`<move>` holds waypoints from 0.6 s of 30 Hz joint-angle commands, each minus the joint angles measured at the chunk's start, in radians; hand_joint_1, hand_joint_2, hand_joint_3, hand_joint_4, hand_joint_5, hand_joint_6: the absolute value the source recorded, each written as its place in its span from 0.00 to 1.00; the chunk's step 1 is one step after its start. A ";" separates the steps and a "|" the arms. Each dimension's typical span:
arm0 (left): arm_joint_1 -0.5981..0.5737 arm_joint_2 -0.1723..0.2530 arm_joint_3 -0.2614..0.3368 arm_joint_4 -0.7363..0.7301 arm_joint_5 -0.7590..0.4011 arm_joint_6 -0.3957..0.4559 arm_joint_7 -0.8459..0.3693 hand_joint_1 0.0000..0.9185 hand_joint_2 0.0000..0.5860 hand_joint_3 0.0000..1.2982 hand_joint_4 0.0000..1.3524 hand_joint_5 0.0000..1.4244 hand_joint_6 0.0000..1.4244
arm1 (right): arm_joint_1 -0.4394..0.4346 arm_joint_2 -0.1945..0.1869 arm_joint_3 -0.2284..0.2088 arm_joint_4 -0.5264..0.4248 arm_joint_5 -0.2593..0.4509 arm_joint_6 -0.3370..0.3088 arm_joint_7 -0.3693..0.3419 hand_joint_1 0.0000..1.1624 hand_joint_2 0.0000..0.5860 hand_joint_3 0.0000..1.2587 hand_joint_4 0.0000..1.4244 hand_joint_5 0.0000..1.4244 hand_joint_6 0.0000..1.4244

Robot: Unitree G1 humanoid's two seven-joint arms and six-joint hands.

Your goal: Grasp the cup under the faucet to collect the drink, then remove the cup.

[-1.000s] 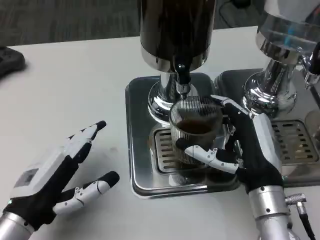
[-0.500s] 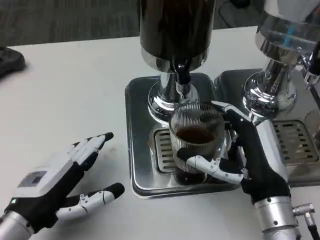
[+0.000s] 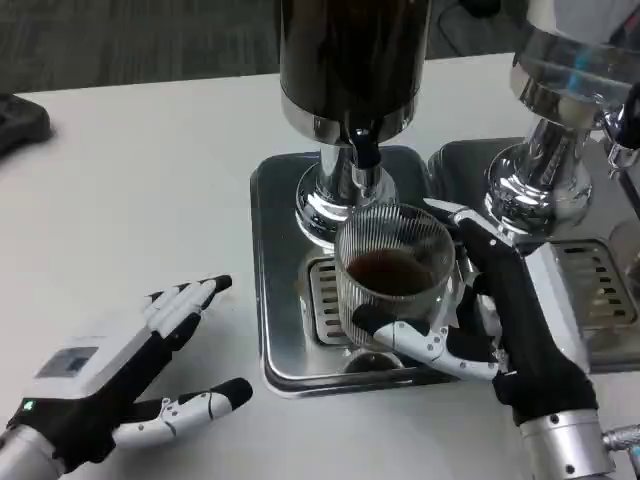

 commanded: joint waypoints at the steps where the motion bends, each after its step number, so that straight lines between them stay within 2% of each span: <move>1: 0.043 0.016 0.017 -0.066 0.042 0.005 0.036 0.00 0.23 0.00 0.00 0.00 0.00 | 0.036 0.003 0.009 -0.091 0.017 -0.051 0.014 0.82 0.27 0.43 0.43 0.64 0.92; 10: 0.140 0.041 0.064 -0.122 0.128 -0.056 0.161 0.00 0.26 0.00 0.00 0.00 0.00 | 0.085 0.001 0.007 -0.162 0.029 -0.043 0.051 0.81 0.27 0.43 0.44 0.64 0.92; 18: 0.199 0.039 0.081 -0.163 0.149 -0.055 0.200 0.00 0.29 0.00 0.00 0.00 0.00 | 0.124 -0.001 0.011 -0.208 0.028 -0.052 0.068 0.81 0.27 0.43 0.44 0.64 0.92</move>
